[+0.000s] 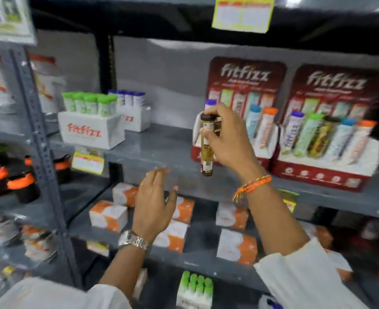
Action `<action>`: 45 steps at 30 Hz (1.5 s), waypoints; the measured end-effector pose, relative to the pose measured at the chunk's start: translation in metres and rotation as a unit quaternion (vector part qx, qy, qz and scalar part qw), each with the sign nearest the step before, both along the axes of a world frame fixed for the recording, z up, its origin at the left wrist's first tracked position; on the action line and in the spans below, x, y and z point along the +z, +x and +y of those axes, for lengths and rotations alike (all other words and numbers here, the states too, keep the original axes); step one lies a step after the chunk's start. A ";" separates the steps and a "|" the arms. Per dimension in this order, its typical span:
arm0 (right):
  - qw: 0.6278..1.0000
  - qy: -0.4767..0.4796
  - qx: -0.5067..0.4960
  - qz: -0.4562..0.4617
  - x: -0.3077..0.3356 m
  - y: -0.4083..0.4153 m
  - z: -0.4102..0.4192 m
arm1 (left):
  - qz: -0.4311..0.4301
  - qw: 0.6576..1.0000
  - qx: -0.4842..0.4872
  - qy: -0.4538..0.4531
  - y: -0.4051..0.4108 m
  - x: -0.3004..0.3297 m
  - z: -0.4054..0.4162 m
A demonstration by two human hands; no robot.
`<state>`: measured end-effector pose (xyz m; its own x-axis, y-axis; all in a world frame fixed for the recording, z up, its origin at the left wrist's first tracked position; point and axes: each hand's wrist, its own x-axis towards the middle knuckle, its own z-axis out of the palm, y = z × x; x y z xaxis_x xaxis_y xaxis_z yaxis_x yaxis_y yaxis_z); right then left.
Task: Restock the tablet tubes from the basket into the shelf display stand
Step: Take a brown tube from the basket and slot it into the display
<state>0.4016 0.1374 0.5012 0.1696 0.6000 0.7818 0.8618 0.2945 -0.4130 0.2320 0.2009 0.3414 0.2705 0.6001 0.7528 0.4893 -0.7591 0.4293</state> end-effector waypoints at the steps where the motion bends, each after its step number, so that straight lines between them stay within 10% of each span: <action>1: 1.000 0.008 -0.023 -0.014 0.013 0.014 -0.004 | 0.010 1.000 -0.014 0.018 0.013 0.003 0.004; 45: 0.934 -0.167 -0.264 -0.171 0.074 0.079 0.036 | 0.105 0.988 0.014 0.113 0.070 -0.012 0.050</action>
